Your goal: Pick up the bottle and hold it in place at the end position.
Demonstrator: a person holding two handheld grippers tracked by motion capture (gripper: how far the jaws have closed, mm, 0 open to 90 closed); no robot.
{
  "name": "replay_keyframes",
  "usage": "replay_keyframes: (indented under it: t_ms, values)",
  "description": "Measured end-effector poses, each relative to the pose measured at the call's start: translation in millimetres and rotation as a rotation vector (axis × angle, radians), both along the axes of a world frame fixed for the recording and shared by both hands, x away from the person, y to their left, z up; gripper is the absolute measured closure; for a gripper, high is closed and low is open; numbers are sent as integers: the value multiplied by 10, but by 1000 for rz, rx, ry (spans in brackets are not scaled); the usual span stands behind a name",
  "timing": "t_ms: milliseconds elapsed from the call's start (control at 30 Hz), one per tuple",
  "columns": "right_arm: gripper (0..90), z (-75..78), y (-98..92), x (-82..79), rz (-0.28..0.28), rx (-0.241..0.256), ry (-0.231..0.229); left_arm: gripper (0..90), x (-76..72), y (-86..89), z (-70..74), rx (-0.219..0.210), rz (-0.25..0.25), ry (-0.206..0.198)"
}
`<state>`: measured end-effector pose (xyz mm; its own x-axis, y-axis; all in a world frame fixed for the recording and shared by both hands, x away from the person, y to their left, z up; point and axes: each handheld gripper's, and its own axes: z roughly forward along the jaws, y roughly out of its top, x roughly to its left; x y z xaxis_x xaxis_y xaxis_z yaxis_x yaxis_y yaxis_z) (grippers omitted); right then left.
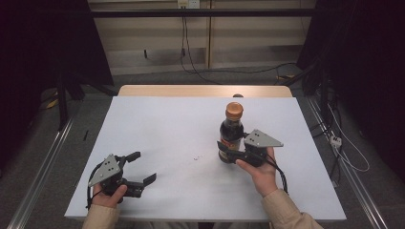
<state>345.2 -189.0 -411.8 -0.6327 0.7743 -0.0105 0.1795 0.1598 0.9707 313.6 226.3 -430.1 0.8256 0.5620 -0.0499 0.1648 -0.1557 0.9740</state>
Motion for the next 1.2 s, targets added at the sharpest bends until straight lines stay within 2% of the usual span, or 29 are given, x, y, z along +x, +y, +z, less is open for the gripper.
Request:
replay_keyframes:
  t_ms: [167,567,733,1033,1100,1200]
  values:
    - [305,-6,119,130,8,10,11,42,0,-1,-1,-1,-1,1]
    - [305,99,287,373,3,13,-3,42,-5,-1,-2,-8,-1,4]
    - [305,47,378,500,-2,12,5,42,-8,-6,-1,-21,-5,3]
    - [305,15,482,608,-2,-2,6,42,-11,5,6,-13,-4,-5]
    - [305,-2,497,650,6,-2,11,43,-8,9,-5,-29,-3,4]
    - [305,-17,509,707,16,-7,17,42,-4,14,-4,-17,-1,-3]
